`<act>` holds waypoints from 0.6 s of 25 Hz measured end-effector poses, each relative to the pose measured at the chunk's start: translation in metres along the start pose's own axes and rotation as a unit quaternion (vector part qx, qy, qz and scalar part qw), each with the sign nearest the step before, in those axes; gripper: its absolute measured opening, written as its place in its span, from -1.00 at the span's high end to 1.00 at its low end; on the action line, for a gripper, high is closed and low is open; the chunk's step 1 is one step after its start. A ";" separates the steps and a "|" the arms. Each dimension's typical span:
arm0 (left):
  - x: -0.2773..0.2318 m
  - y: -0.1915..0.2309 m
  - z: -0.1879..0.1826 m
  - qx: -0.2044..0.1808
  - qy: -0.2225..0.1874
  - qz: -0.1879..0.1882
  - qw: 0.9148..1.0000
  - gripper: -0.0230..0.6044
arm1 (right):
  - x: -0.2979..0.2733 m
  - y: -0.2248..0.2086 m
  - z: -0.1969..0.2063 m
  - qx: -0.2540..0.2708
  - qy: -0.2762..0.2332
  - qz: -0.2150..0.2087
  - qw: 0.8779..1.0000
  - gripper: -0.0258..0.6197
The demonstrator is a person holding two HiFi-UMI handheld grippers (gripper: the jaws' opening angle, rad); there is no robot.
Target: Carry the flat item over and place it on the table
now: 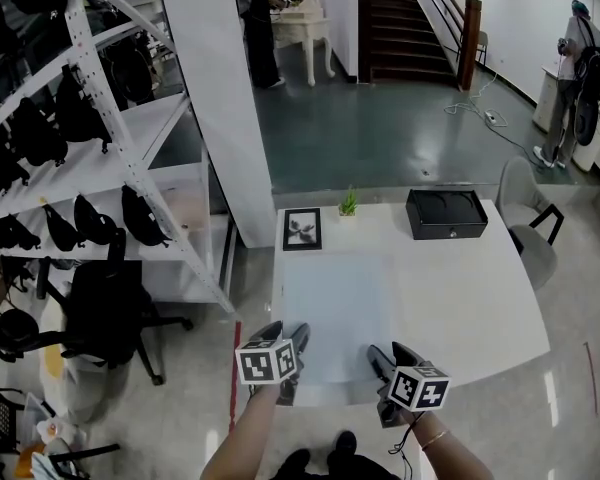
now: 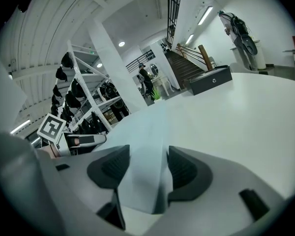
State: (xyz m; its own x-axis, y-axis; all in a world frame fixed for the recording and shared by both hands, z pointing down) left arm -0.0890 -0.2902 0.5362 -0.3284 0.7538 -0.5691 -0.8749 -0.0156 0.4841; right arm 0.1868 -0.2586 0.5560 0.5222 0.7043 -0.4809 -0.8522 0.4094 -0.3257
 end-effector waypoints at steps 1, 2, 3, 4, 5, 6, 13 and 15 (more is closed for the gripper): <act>0.000 0.000 0.000 0.001 0.000 0.000 1.000 0.11 | 0.000 0.000 0.000 0.001 0.001 0.001 1.000 0.15; 0.000 0.000 0.000 0.001 0.000 0.001 1.000 0.11 | 0.000 0.000 0.000 0.002 0.001 0.003 1.000 0.15; 0.000 0.000 0.000 0.001 0.000 0.000 1.000 0.11 | 0.000 0.000 0.000 0.003 0.002 0.004 1.000 0.15; 0.000 0.000 0.000 0.001 0.000 0.000 1.000 0.11 | 0.000 0.001 0.000 0.004 0.003 0.005 1.000 0.15; 0.001 0.000 -0.001 0.002 0.000 0.000 1.000 0.11 | 0.000 0.001 0.000 0.005 0.003 0.006 1.000 0.15; 0.002 0.000 -0.001 0.002 -0.001 -0.001 1.000 0.11 | 0.001 0.002 -0.001 0.008 0.003 0.007 1.000 0.15; 0.008 -0.003 -0.002 -0.004 -0.011 -0.013 1.000 0.11 | 0.004 0.004 -0.005 0.039 0.002 0.018 0.999 0.16; 0.013 -0.003 -0.004 -0.002 -0.018 -0.012 1.000 0.11 | 0.007 0.005 -0.008 0.048 -0.003 0.022 0.999 0.17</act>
State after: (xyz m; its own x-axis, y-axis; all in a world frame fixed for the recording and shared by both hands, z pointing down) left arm -0.0923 -0.2833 0.5248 -0.2946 0.7766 -0.5568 -0.8841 -0.0003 0.4673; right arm 0.1868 -0.2560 0.5448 0.4848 0.7262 -0.4874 -0.8733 0.4325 -0.2243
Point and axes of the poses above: the fingertips, and each gripper's own axes: x backward along the fingers, y to its left, z out of its underside, the point moved 9 cm from there along x, backward along the fingers, and after that the axes turned 11 degrees about x, right-handed, at the moved point
